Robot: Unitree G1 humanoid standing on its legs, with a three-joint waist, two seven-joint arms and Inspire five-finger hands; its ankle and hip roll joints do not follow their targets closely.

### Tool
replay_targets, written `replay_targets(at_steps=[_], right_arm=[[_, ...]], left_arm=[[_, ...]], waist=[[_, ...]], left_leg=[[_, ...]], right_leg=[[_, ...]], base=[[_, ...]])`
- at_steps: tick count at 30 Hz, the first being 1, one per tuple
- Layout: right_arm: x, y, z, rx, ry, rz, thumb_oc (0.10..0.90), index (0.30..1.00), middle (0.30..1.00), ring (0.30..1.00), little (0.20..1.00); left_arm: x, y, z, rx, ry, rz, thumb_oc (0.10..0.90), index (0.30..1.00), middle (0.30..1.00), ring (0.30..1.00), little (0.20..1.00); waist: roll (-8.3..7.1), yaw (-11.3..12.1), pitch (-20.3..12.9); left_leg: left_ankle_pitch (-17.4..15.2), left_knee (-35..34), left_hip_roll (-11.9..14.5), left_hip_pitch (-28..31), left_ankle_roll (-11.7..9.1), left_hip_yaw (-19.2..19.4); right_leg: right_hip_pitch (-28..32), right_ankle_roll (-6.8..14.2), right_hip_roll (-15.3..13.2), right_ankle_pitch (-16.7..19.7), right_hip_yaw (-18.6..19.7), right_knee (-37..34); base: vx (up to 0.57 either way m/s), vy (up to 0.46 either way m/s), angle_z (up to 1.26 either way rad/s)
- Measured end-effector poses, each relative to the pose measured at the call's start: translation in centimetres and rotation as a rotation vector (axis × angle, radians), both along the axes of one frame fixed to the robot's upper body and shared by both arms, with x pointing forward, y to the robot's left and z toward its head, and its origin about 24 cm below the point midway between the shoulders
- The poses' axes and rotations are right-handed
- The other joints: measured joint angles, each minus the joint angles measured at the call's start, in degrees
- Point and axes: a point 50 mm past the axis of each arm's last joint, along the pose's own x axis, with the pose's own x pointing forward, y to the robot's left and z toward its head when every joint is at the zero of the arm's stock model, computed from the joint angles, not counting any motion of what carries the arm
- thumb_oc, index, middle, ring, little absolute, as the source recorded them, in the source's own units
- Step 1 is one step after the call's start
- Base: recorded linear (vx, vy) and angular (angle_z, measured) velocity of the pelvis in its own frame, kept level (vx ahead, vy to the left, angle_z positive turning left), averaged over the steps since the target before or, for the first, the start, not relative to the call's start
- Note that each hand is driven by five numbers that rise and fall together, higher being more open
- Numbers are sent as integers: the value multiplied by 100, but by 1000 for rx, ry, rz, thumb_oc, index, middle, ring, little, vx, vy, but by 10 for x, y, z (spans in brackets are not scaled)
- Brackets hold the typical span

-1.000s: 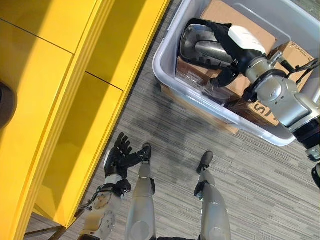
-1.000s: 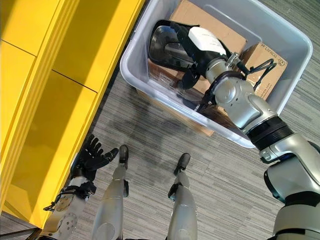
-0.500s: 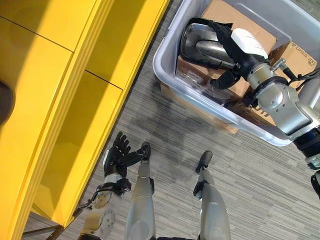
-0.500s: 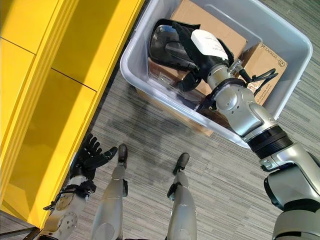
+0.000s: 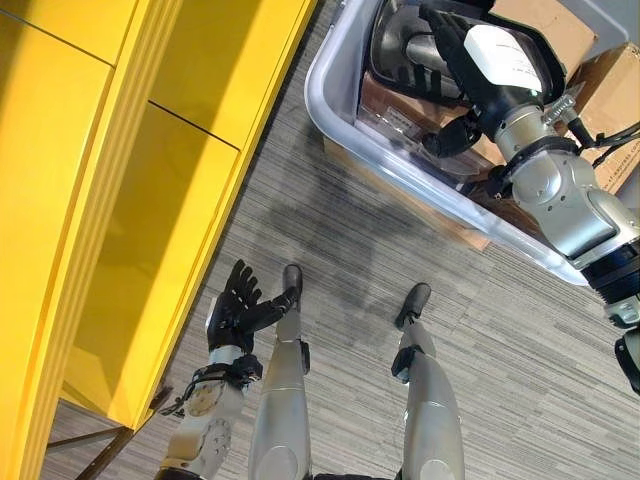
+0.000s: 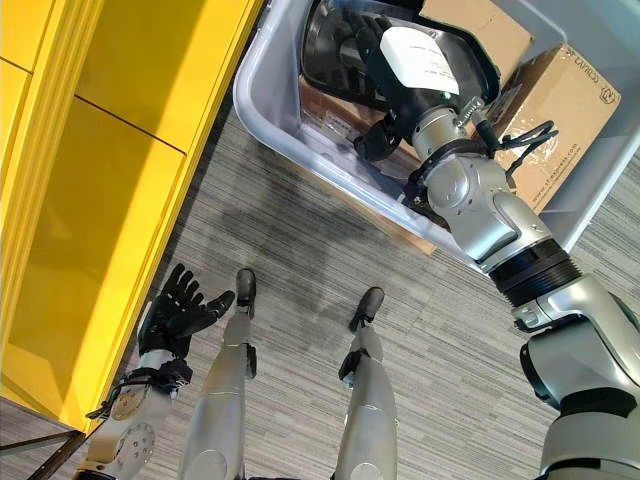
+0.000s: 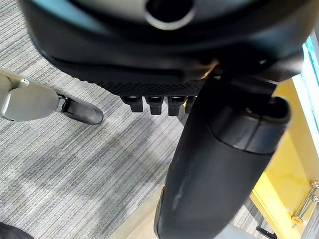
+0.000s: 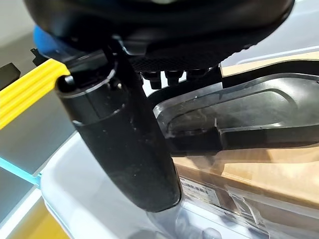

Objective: Move parts from the plastic box to the shelf.

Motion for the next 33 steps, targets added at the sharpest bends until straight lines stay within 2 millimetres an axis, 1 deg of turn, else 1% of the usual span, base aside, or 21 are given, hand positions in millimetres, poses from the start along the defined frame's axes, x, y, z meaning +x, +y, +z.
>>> replay_targets(at_steps=[3,7,12,20,27,33], right_arm=[[0,-2,1,12,-15,-12,900,1000,1000,1000,1000],[0,-2,3,14,-26,-15,900,1000,1000,1000,1000],[2,-2,13,19,-50,-26,900,1000,1000,1000,1000],[9,-15,13,-3,-40,-103,900,1000,1000,1000,1000],[11,-12,11,-25,-31,-101,900,1000,1000,1000,1000],[16,-20,12,-13,-20,-145,900,1000,1000,1000,1000]], left_arm=[[0,0,0,1,-1,8,900,1000,1000,1000,1000],[0,1,1,1,0,17,900,1000,1000,1000,1000],[0,1,2,0,-12,23,900,1000,1000,1000,1000],[0,0,2,-1,-14,17,900,1000,1000,1000,1000],[0,-2,1,-1,-11,11,900,1000,1000,1000,1000],[0,-7,-1,-3,-7,-9,900,1000,1000,1000,1000]], waist=[[2,-4,0],[6,10,-1],[7,19,-2],[9,25,-3],[10,8,-3],[10,15,-3]], left_leg=[[1,3,-13,-117,-1,1],[-2,2,-14,-125,4,1],[-1,7,-24,-169,3,0],[-1,24,-38,-168,3,-6],[-2,34,-55,-182,4,-12],[-4,52,-57,-270,8,-21]], right_leg=[[-152,3,-21,-20,13,64],[-160,8,-26,-45,7,79],[-229,7,-47,-57,15,148],[-246,8,-73,-103,12,230],[-283,12,-96,-130,23,289],[-362,12,-100,-132,16,297]], base=[[0,0,0],[0,0,0],[0,0,0],[0,0,0],[0,0,0],[0,0,0]])
